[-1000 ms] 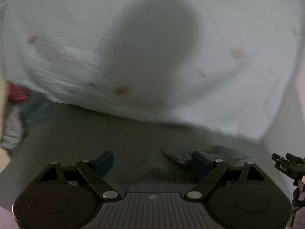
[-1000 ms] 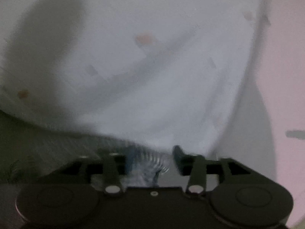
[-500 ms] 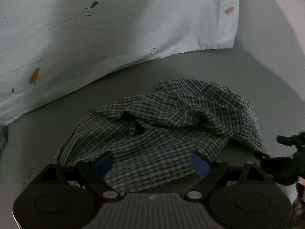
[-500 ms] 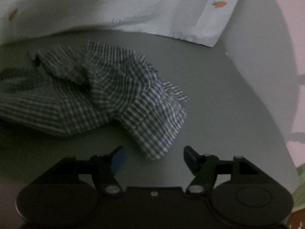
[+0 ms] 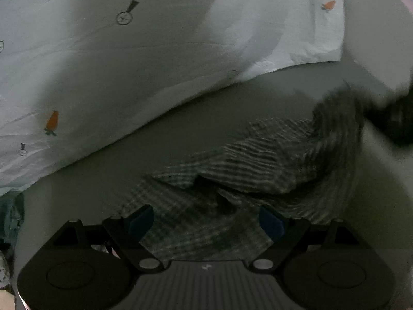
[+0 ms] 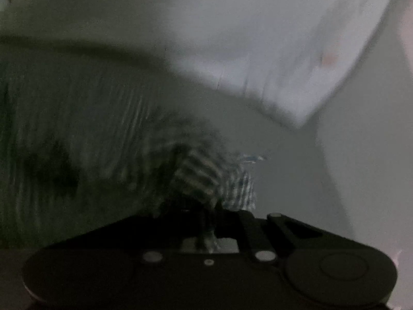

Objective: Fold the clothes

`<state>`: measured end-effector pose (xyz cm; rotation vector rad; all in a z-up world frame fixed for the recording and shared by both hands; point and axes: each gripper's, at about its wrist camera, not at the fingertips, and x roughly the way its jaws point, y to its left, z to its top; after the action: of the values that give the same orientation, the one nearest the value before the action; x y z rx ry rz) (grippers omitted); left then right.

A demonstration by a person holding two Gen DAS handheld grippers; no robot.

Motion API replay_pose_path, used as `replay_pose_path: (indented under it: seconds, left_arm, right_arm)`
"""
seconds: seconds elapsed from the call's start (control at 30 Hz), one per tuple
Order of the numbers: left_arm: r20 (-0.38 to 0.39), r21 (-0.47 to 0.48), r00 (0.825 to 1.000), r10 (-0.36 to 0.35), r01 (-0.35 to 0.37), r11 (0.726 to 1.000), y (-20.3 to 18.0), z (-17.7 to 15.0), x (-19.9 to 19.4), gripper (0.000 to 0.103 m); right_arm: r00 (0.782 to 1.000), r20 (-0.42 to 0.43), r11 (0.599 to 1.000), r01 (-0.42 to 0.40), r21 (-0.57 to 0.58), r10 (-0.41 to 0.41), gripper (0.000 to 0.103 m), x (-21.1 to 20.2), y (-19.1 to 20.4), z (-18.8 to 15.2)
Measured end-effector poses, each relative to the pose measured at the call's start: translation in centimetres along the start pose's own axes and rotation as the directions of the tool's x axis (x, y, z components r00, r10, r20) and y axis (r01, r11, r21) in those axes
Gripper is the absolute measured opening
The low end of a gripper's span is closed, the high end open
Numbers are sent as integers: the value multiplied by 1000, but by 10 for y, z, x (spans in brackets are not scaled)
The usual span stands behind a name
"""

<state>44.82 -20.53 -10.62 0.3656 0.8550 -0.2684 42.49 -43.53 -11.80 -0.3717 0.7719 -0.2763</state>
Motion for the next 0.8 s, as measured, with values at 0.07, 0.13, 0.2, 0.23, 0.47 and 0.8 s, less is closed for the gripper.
replay_pose_path:
  seconds: [0.07, 0.13, 0.2, 0.23, 0.47, 0.8]
  left_arm:
    - [6, -10, 1000, 8, -8, 1000, 8, 2, 6, 89]
    - [12, -23, 1000, 10, -10, 1000, 16, 4, 13, 89]
    - [10, -38, 1000, 22, -22, 999, 25, 5, 21, 89]
    - [4, -53, 1000, 31, -30, 998, 32, 5, 27, 89]
    - [-69, -213, 996, 49, -62, 975, 87, -17, 43, 89]
    - [-220, -464, 974, 59, -157, 872, 154, -99, 26, 89]
  right_arm:
    - [991, 132, 998, -22, 51, 15, 4, -12, -17, 54]
    - [962, 271, 995, -46, 92, 19, 4, -26, -26, 102]
    - [911, 410, 987, -101, 126, 41, 5, -39, -26, 144]
    - [905, 421, 985, -121, 125, 57, 6, -38, -17, 156]
    - [954, 258, 968, -198, 153, 154, 53, -12, 62, 163]
    - [709, -81, 641, -576, 508, 701, 68, -33, 157, 36]
